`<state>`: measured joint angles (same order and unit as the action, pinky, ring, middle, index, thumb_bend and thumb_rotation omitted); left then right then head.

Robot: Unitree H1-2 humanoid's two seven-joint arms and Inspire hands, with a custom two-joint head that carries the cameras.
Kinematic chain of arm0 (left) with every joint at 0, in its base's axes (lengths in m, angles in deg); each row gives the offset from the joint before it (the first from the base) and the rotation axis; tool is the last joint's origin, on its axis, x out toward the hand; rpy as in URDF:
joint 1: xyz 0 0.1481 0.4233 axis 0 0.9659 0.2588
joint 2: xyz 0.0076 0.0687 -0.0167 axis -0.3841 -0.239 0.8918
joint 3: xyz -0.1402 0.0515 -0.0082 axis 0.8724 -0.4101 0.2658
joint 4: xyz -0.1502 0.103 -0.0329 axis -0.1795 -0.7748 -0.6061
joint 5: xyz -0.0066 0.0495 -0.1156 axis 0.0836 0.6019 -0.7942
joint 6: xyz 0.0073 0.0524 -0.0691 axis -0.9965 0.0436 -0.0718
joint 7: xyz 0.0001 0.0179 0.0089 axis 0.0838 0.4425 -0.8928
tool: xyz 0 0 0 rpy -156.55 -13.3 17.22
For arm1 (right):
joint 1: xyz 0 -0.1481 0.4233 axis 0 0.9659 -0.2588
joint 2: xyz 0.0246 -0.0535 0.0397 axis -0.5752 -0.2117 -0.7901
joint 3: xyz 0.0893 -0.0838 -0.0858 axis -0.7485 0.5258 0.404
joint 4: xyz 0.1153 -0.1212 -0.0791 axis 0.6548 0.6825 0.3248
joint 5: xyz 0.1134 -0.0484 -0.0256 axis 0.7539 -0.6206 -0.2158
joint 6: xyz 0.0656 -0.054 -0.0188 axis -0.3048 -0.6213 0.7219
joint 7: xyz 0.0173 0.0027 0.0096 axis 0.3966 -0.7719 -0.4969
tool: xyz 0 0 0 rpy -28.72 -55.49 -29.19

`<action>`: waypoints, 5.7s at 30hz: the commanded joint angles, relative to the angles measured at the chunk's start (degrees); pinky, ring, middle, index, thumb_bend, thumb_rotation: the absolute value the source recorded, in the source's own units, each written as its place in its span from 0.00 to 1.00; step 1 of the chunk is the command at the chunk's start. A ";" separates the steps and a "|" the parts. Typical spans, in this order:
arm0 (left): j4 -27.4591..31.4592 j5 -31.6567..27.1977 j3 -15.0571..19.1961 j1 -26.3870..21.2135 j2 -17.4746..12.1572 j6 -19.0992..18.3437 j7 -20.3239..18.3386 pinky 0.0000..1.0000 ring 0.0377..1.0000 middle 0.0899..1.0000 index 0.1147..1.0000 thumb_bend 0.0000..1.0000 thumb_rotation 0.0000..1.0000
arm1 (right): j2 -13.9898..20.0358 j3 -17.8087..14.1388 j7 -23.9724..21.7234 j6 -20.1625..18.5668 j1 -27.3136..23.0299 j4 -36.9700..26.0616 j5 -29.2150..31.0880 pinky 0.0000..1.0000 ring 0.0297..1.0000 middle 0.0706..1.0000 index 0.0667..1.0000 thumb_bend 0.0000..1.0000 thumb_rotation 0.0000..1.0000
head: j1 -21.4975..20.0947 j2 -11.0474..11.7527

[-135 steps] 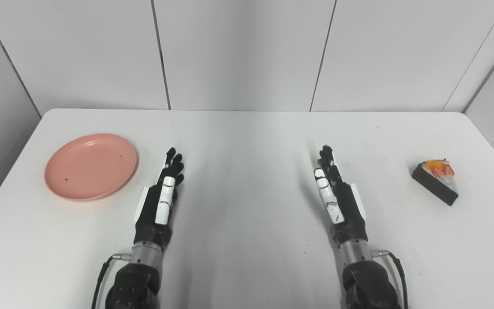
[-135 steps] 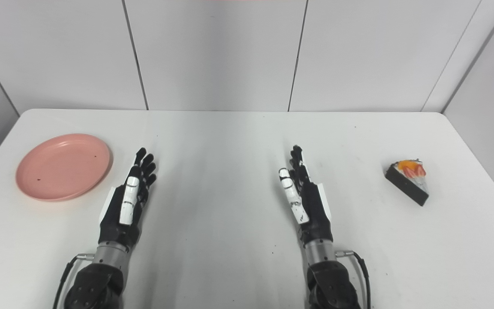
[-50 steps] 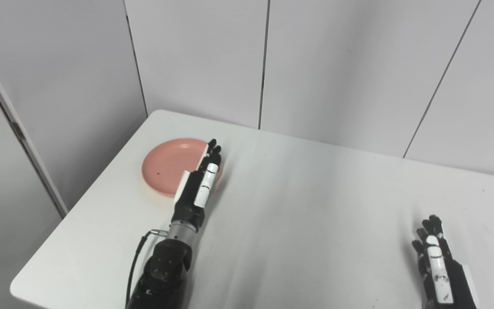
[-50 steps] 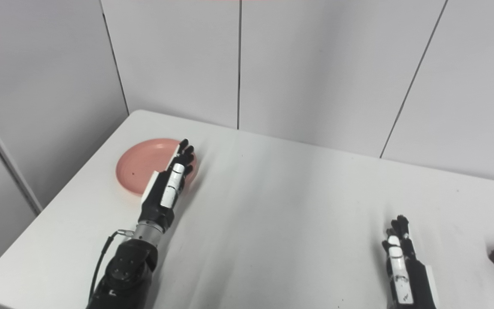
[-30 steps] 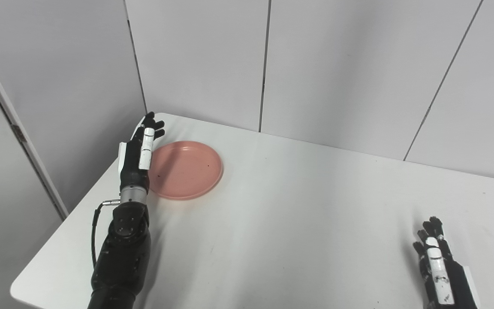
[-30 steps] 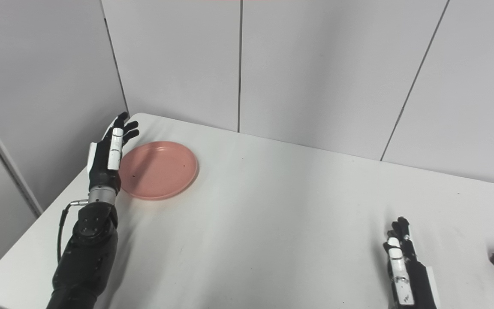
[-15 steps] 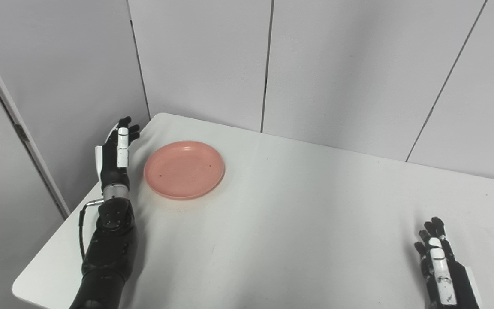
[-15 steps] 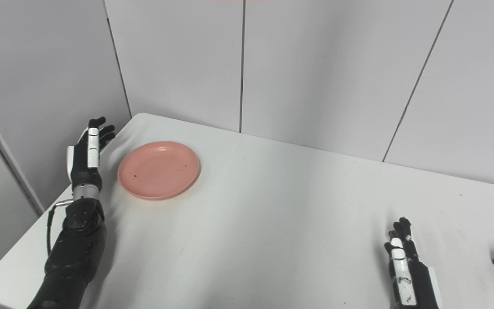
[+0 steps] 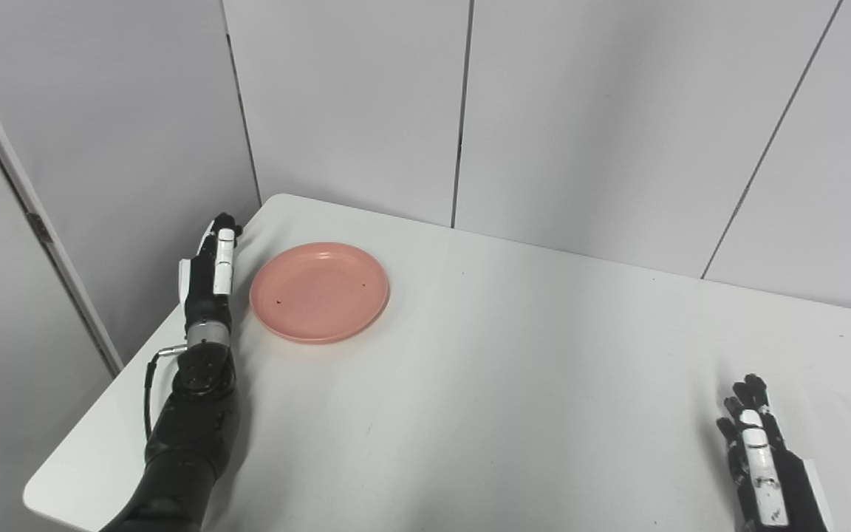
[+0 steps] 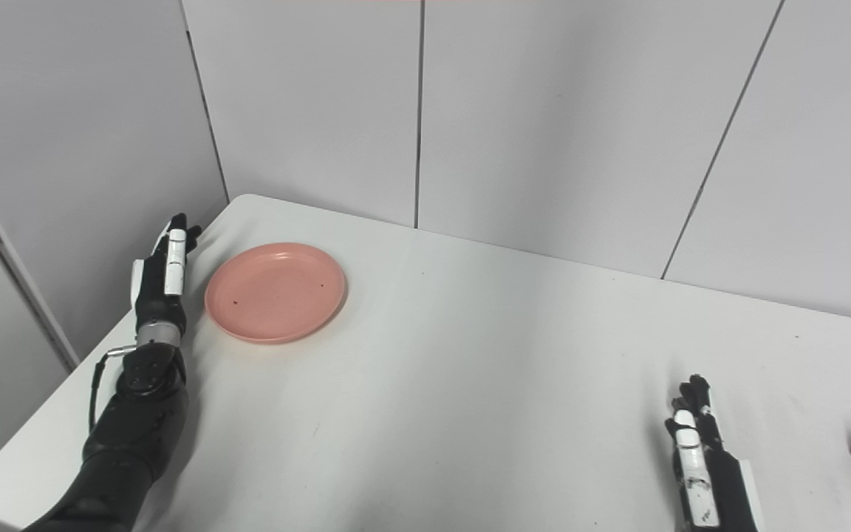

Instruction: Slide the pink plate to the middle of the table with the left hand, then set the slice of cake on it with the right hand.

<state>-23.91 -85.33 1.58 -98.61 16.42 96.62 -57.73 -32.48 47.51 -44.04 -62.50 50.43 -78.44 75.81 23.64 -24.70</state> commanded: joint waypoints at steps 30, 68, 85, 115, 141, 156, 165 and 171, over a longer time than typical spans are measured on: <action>-6.46 -11.71 -1.13 -4.25 1.62 -3.52 -14.03 0.91 0.91 0.93 0.96 0.93 1.00 | -0.56 -0.15 0.52 1.26 1.90 0.22 -0.98 1.00 1.00 1.00 1.00 0.62 0.86 | -1.00 -0.27; 9.24 -9.46 -9.93 1.75 10.56 -12.38 -20.51 0.89 0.87 0.89 0.93 0.90 1.00 | -3.19 1.47 2.29 3.19 1.58 0.11 -4.35 1.00 1.00 1.00 1.00 0.57 0.85 | -12.84 -2.56; 21.01 -8.84 -15.21 8.81 14.24 -15.59 -22.52 0.87 0.88 0.90 0.94 0.86 1.00 | -5.85 2.76 4.86 2.85 1.44 -0.16 -7.82 1.00 1.00 1.00 1.00 0.58 0.80 | -22.24 -4.74; 40.47 -7.27 -23.99 19.67 20.38 -24.75 -23.25 0.99 0.97 1.00 1.00 0.75 1.00 | -7.82 4.26 7.12 -3.07 0.28 -5.72 -10.85 1.00 1.00 1.00 1.00 0.60 0.83 | -29.68 -13.01; 30.06 -1.30 -25.24 18.98 23.94 -9.57 -21.46 1.00 1.00 1.00 1.00 0.69 1.00 | 1.46 -1.00 10.64 3.36 -3.26 -2.95 -16.26 1.00 0.98 0.95 0.97 0.62 0.80 | -26.42 -13.24; 27.13 -1.16 -24.12 19.09 23.13 -5.74 -21.52 1.00 0.99 1.00 1.00 0.70 1.00 | 7.07 -6.26 24.70 5.09 -8.14 3.93 -32.16 0.84 0.89 0.91 0.91 0.74 0.61 | -36.57 -10.18; 23.84 -2.20 -22.97 18.14 20.51 -1.20 -23.78 0.98 0.99 1.00 1.00 0.72 1.00 | 8.42 -6.53 29.08 -1.29 -9.11 2.67 -41.16 0.86 0.92 0.92 0.92 0.76 0.52 | -46.54 -8.56; 24.58 -3.60 -22.23 18.17 20.35 -3.17 -23.63 0.97 0.98 1.00 1.00 0.74 1.00 | 9.64 -7.24 31.63 -3.51 -10.25 4.15 -43.58 0.82 0.90 0.91 0.90 0.75 0.46 | -47.82 -8.40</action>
<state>3.95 -88.69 -21.43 -84.50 38.57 93.57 -80.44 -24.17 40.99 -14.26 -64.78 42.82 -72.88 33.28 -24.26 -33.05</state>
